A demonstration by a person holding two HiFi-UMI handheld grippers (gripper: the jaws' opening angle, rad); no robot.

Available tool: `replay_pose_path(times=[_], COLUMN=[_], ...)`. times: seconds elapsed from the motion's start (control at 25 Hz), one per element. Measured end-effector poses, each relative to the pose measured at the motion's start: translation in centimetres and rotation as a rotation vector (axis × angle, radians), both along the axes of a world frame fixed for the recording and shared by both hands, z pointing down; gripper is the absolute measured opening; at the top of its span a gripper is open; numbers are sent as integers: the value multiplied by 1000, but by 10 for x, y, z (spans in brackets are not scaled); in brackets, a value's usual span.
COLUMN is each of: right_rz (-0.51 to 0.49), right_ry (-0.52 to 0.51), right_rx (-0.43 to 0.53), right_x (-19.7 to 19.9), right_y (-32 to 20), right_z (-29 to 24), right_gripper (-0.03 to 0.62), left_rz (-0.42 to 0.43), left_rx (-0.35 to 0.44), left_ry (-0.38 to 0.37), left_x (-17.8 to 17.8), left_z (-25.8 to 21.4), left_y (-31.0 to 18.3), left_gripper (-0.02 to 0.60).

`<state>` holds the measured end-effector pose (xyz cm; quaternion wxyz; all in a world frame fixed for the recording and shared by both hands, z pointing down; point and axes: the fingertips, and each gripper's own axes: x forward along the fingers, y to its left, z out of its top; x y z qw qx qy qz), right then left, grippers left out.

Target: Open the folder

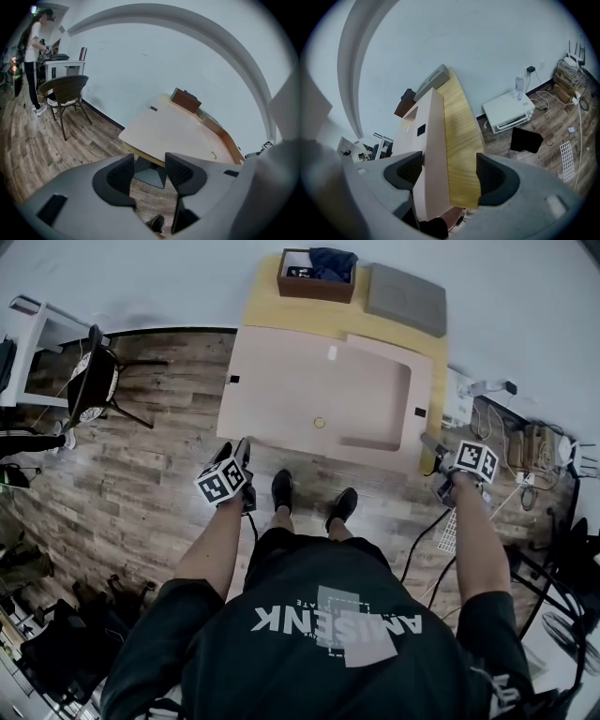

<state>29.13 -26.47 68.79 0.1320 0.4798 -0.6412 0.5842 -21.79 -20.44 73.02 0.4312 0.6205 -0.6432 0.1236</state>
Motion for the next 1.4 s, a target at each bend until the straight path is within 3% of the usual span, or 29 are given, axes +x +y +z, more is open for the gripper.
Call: replay_pose_path(times=[0.16, 0.36, 0.52, 0.72, 0.84, 0.96, 1.04, 1.12, 1.24, 1.4], right_rz=[-30, -43, -17, -45, -85, -129, -161, -190, -199, -171], right_ry=[55, 100, 79, 47, 85, 125, 159, 195, 245, 305], right_rx=[20, 55, 133, 348, 518, 680, 773, 852, 945, 1037], right_x=[2, -3, 2, -6, -12, -22, -27, -32, -36, -36], right_y=[-1, -1, -6, -22, -26, -23, -17, -12, -2, 13], right_z=[0, -7, -31, -105, -164, -220, -251, -278, -314, -354], right_gripper=[345, 345, 345, 345, 317, 313, 255, 179, 157, 96], left_rz=[74, 130, 164, 270, 360, 397, 423, 458, 489, 571], left_rx=[-35, 70, 182, 334, 440, 581, 643, 666, 668, 702], left_ry=[-110, -134, -121, -118, -95, -49, -28, 5, 47, 34], left_x=[-4, -7, 4, 37, 74, 109, 127, 142, 161, 188], left_z=[-8, -54, -102, -168, -214, -266, -291, -310, -336, -367], left_y=[7, 4, -8, -36, -52, -64, -71, -75, -77, -74], left_gripper=[193, 193, 193, 193, 184, 169, 169, 151, 59, 17])
